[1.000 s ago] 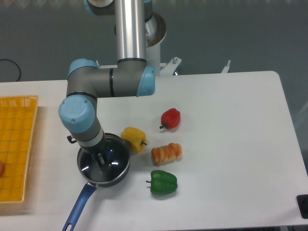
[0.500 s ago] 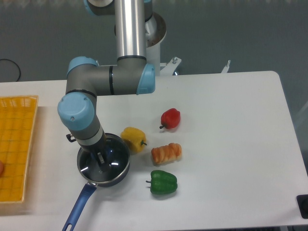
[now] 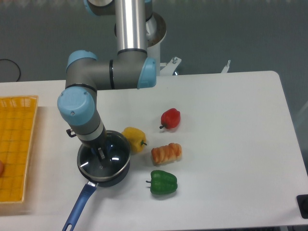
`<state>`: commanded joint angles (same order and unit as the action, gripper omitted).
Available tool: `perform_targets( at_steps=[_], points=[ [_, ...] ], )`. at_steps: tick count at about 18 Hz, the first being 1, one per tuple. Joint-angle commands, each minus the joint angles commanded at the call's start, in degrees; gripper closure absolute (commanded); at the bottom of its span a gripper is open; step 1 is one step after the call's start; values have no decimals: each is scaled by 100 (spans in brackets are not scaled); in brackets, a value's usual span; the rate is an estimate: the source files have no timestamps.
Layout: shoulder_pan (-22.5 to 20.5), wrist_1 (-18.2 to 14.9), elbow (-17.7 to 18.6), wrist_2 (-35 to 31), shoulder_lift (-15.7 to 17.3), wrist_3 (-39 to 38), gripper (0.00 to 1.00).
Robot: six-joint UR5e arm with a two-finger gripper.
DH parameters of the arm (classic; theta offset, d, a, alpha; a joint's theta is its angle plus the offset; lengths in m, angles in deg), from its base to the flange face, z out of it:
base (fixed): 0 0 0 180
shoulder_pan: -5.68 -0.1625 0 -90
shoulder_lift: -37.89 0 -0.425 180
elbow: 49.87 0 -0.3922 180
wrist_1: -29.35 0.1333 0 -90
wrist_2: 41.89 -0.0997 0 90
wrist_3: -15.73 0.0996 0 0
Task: Open the lid
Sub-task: 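Close the gripper on the blue knob of the glass lid, then lift the glass lid off the saucepan and carry it toward the peppers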
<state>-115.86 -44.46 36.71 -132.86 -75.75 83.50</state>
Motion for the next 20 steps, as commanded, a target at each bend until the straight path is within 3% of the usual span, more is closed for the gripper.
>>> perform_targets(
  at_steps=[14, 20],
  points=[
    [-1054, -730, 61, 9, 422, 1159, 40],
    [-1512, -722, 70, 44, 440, 1748, 40]
  ],
)
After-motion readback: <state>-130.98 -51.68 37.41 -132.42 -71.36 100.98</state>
